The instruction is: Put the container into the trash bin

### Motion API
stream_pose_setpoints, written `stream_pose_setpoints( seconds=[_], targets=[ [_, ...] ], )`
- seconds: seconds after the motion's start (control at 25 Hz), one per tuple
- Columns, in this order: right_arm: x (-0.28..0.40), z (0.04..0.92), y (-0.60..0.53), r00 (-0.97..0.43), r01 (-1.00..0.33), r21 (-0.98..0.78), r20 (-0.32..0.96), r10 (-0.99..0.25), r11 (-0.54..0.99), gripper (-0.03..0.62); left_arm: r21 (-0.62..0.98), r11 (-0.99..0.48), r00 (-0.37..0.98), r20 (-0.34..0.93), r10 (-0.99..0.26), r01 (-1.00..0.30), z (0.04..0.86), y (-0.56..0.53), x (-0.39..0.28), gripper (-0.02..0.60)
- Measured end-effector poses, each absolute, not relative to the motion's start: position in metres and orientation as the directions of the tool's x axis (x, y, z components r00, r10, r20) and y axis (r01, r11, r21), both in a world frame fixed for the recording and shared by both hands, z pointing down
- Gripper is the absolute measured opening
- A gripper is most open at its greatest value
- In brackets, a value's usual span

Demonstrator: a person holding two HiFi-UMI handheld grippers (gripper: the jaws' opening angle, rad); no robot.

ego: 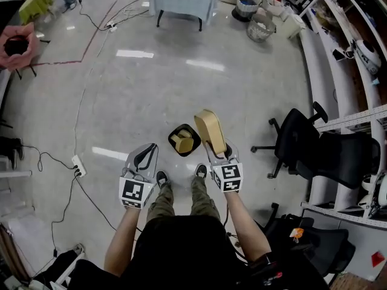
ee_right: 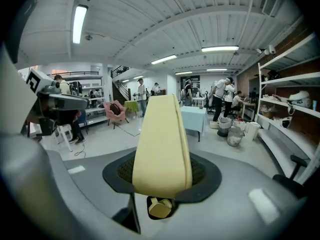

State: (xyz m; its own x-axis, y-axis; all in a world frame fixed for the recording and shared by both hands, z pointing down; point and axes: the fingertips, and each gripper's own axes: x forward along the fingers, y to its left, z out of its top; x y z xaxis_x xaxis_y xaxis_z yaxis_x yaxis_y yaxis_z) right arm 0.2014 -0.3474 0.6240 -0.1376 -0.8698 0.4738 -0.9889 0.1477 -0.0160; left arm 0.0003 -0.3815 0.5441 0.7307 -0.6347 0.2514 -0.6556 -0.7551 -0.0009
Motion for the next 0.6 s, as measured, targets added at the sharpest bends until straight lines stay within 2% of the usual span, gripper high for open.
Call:
stream_pose_setpoints(
  seconds=[0.2,0.6],
  targets=[
    [0.21,0.636,-0.365,-0.173,-0.981,-0.016,0.517,-0.838,0.193,0.196,0.043,-0.722,0.707,0.255,-0.66,-0.69,0.534,-0.378,0.012,0.006],
    [0.224,0.616,-0.377,-0.221,-0.969,-0.007,0.471,-0.854,0.247,0.196,0.065,-0.717,0.712,0.207,-0.671,-0.694,0.533,-0.394,0.057,0.006]
  ],
)
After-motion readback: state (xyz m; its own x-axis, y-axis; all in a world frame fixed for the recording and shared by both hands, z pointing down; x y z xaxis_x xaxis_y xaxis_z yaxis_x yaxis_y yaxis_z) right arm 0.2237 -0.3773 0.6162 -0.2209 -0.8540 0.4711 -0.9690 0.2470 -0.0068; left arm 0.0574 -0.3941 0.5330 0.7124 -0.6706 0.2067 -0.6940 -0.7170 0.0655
